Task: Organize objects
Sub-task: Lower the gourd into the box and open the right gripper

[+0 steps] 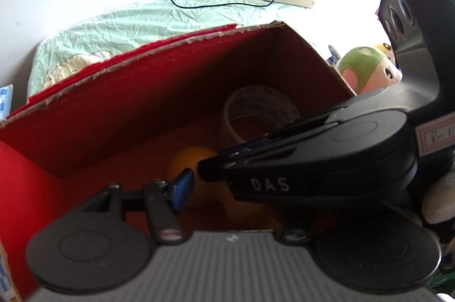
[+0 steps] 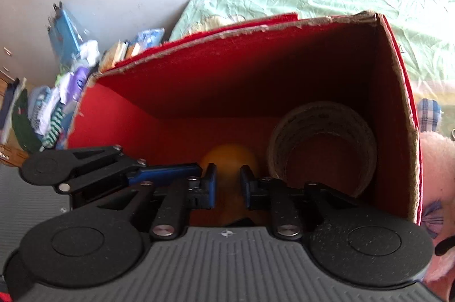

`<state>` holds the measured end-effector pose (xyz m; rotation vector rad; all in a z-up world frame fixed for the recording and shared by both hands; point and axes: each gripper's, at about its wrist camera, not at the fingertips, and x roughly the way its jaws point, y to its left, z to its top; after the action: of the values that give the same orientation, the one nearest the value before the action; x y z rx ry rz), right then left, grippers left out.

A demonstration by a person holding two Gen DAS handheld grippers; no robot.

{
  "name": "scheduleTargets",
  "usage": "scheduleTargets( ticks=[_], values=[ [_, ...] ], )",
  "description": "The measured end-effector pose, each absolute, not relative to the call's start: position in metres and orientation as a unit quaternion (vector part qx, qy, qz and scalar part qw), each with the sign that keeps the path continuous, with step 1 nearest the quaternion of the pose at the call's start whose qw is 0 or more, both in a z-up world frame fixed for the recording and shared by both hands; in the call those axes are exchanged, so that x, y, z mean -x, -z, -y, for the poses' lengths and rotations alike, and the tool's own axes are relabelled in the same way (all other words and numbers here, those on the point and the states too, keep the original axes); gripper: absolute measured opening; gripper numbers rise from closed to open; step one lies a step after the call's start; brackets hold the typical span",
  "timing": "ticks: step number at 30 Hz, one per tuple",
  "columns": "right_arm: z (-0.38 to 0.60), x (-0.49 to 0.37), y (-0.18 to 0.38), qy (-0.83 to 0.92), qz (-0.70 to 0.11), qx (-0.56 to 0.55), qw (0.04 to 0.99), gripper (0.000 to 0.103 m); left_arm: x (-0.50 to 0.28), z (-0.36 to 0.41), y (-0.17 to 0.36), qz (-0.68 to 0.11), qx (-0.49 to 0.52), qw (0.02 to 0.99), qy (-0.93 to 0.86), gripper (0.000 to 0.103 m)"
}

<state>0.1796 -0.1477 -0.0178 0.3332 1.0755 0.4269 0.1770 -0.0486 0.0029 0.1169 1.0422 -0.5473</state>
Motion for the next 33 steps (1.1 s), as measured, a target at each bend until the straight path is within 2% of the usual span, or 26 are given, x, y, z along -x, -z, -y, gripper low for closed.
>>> scheduleTargets(
  ticks=[5,11,31,33],
  values=[
    [0.154,-0.174,0.017,-0.198,-0.478,-0.173,0.838,0.022,-0.179,0.042,-0.003,-0.497,-0.023,0.826,0.264,0.059],
    [0.158,-0.168,0.014,-0.193,-0.456,-0.177,0.851,0.022,-0.178,0.046,-0.003,-0.492,-0.038,0.833,0.248,0.064],
    [0.157,-0.170,0.013,-0.195,-0.459,-0.180,0.848,0.030,-0.175,0.053,-0.006,-0.467,-0.065,0.866,0.165,0.076],
    [0.157,-0.170,0.014,-0.197,-0.458,-0.181,0.848,0.030,-0.175,0.057,-0.006,-0.459,-0.079,0.871,0.153,0.080]
  ],
)
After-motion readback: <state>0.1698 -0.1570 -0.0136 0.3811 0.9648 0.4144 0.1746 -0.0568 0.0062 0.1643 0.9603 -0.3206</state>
